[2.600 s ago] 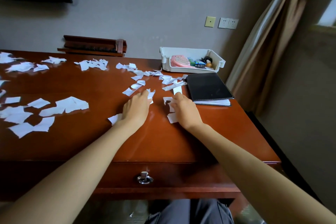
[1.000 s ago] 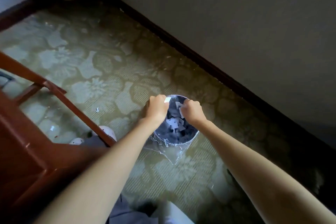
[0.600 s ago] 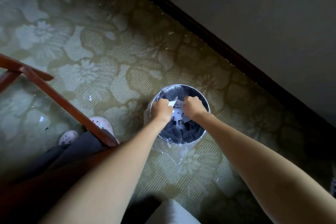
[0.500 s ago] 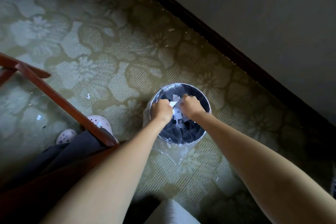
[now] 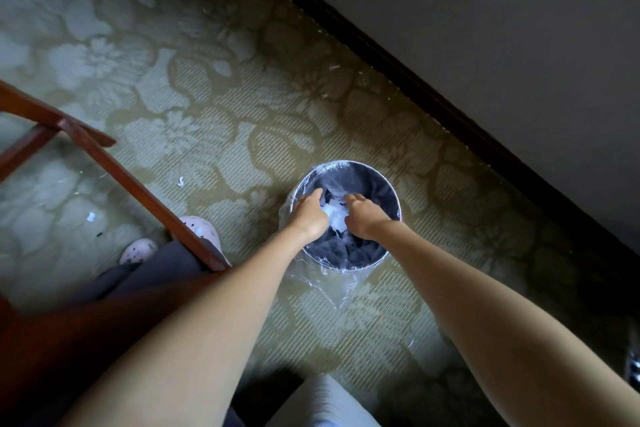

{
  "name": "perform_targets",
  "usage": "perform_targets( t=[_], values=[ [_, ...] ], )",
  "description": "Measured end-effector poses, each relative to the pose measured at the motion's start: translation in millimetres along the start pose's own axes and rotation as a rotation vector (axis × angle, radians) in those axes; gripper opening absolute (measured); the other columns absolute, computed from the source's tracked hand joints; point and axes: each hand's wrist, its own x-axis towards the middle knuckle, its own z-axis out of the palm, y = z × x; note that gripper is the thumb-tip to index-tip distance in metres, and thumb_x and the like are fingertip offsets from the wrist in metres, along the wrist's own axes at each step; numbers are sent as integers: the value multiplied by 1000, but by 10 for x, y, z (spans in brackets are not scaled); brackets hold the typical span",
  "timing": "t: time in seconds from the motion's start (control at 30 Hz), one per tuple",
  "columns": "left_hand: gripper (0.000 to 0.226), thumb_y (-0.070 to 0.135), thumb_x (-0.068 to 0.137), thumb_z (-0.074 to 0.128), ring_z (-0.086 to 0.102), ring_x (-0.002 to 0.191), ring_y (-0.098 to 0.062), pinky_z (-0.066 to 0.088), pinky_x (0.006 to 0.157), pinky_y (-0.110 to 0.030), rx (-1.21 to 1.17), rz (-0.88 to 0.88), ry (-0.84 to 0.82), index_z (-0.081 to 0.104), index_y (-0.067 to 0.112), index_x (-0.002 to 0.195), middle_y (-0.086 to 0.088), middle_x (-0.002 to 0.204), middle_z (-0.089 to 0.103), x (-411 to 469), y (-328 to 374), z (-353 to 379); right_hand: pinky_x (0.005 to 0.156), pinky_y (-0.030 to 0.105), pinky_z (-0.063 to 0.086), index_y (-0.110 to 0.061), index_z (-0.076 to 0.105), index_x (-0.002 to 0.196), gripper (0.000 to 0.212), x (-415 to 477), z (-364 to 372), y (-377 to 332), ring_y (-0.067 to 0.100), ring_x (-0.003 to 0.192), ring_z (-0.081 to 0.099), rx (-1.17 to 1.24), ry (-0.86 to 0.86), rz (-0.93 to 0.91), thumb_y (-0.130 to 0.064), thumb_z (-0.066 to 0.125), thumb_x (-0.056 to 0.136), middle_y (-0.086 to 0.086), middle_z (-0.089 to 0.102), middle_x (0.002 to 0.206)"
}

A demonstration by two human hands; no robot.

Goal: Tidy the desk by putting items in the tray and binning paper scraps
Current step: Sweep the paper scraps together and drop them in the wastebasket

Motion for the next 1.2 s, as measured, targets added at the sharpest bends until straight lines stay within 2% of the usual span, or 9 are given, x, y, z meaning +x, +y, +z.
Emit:
perform_targets(
  t=[0.17,0.33,0.5,0.7,0.8,0.9,1.1,1.2],
  values=[
    [65,-7,88,33,24,142,-28,25,115,-37,50,53,87,21,13,148,-13,155,22,-471,153,-238,108,43,32,-2,37,134,43,-420,-231,-164,34,132,37,-114,127,19,-10,42,92,18,39,142],
    [51,1,94,32,32,136,-30,29,110,-39,144,205,271,32,12,143,-11,150,29,-1108,348,-638,107,40,31,-3,47,125,36,-1059,-692,-487,35,125,43,-303,447,-89,-14,44,90,17,49,131],
    [35,12,96,34,45,123,-34,38,101,-42,259,372,584,49,9,127,-13,132,44,-1966,541,-1103,98,38,37,-3,54,113,28,-1940,-1117,-871,33,116,50,-360,776,-243,-12,42,90,16,55,119],
    [33,17,98,36,51,118,-34,42,95,-41,320,521,981,52,12,127,-13,126,53,-3259,395,-1575,91,40,42,-3,53,113,25,-2945,-1289,-1498,36,116,46,-320,1017,-440,-10,42,92,15,53,117],
    [32,18,98,37,53,115,-36,43,92,-41,312,465,1148,54,14,124,-14,123,57,-3757,4,-1740,89,38,41,-3,53,112,24,-3288,-1134,-1919,35,115,47,-324,1091,-559,-10,42,92,15,53,117],
    [29,16,96,37,52,114,-38,43,92,-42,236,340,1233,57,12,117,-16,119,58,-4113,-540,-1826,87,39,42,-4,54,114,27,-3541,-823,-2421,35,113,48,-306,1107,-700,-11,40,92,14,53,118],
    [35,17,99,33,50,120,-31,42,99,-41,119,7,1337,52,12,128,-13,130,54,-4559,-1693,-1842,83,40,43,-3,54,105,22,-3869,-5,-3402,36,106,51,-323,972,-987,-13,39,94,17,54,116],
    [37,17,99,32,41,128,-31,29,109,-43,149,-193,1359,47,14,133,-13,134,50,-4688,-2188,-1833,92,40,44,-5,50,119,27,-3922,362,-3839,33,112,49,-343,833,-1124,-13,38,96,15,50,124]
  ],
)
